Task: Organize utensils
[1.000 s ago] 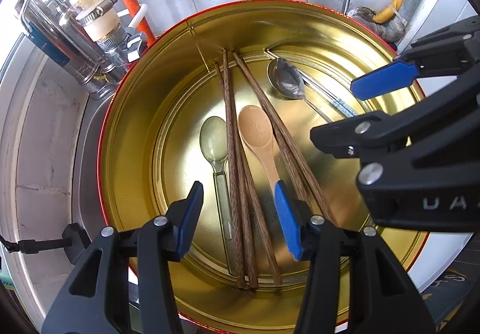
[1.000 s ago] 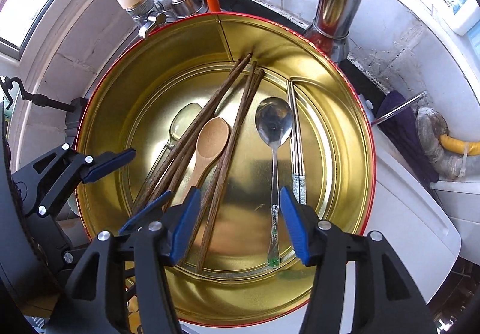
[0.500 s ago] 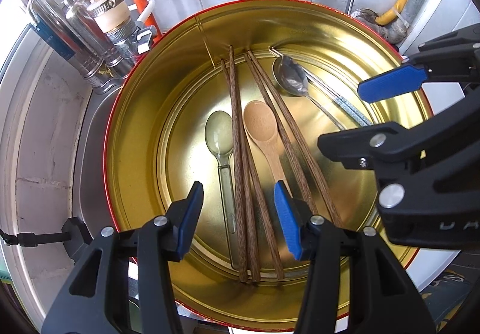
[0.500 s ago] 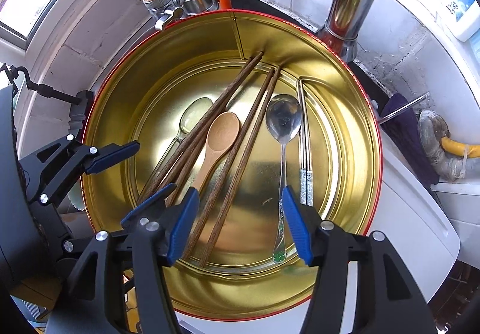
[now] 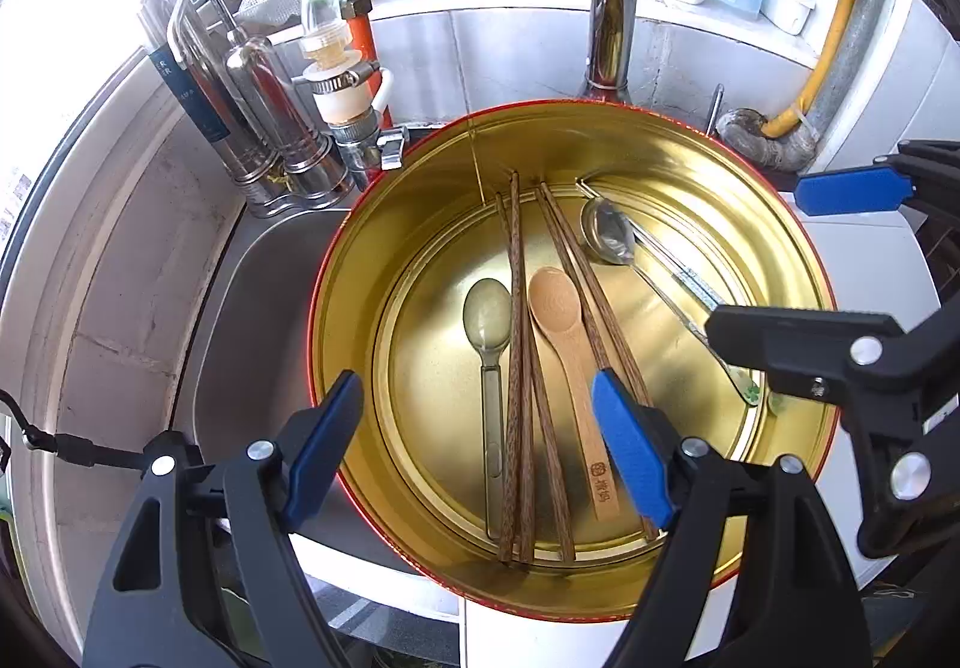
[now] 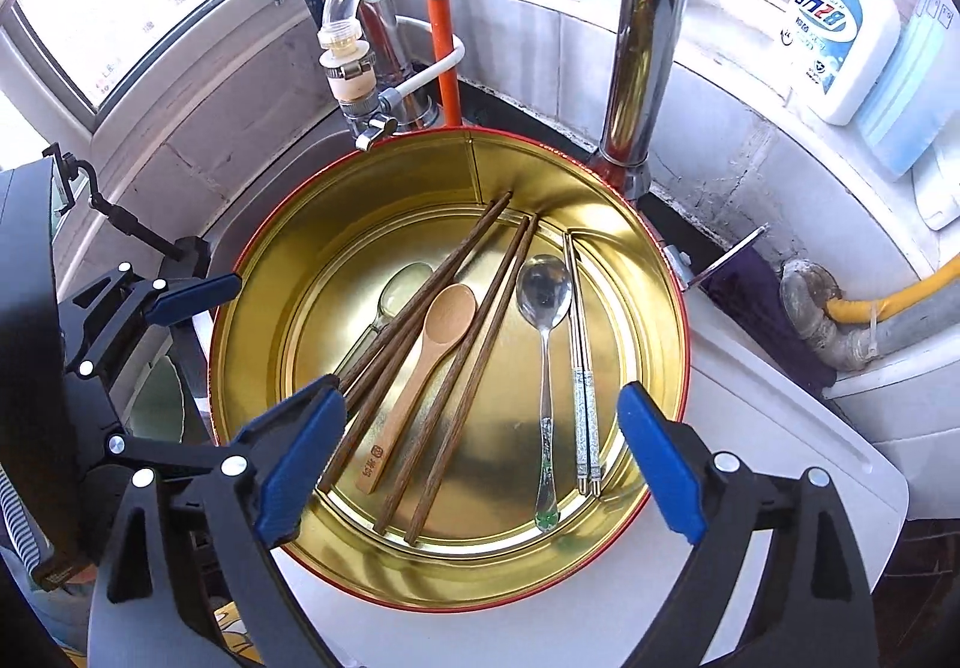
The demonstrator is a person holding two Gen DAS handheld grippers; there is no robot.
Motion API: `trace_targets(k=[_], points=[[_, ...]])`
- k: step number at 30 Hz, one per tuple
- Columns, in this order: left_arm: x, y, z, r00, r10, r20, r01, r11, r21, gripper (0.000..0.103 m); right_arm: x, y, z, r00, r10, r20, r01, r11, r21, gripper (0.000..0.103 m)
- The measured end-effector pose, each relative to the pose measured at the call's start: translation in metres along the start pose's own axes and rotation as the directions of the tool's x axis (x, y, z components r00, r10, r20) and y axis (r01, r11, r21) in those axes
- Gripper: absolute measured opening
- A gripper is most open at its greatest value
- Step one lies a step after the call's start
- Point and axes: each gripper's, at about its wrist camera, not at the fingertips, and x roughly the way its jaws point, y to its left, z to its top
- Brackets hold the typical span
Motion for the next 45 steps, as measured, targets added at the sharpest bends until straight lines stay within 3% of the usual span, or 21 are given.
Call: trace_targets(k=[7, 39, 45], points=[[-0.005, 0.007, -0.006, 1.0, -0.019, 0.02, 0.02, 0.999, -0.051, 0.077, -0.022, -0.006, -0.006, 0.996, 0.021, 0.083, -0.026, 0.998, 0.056, 0.093], [-0.012, 0.004, -0.008, 0.998, 0.001, 0.057, 0.001, 0.999, -0.034, 0.077, -0.022, -0.004, -0.013, 0.997, 0.028, 0.077, -0.032, 0.999, 0.044, 0.093], [-0.008, 0.006, -0.009, 0.998, -0.025, 0.056, 0.028, 0.998, -0.048, 0.077, -0.024, -0.003, -0.014, 0.996, 0.032, 0.082, -0.036, 0.999, 0.039, 0.093]])
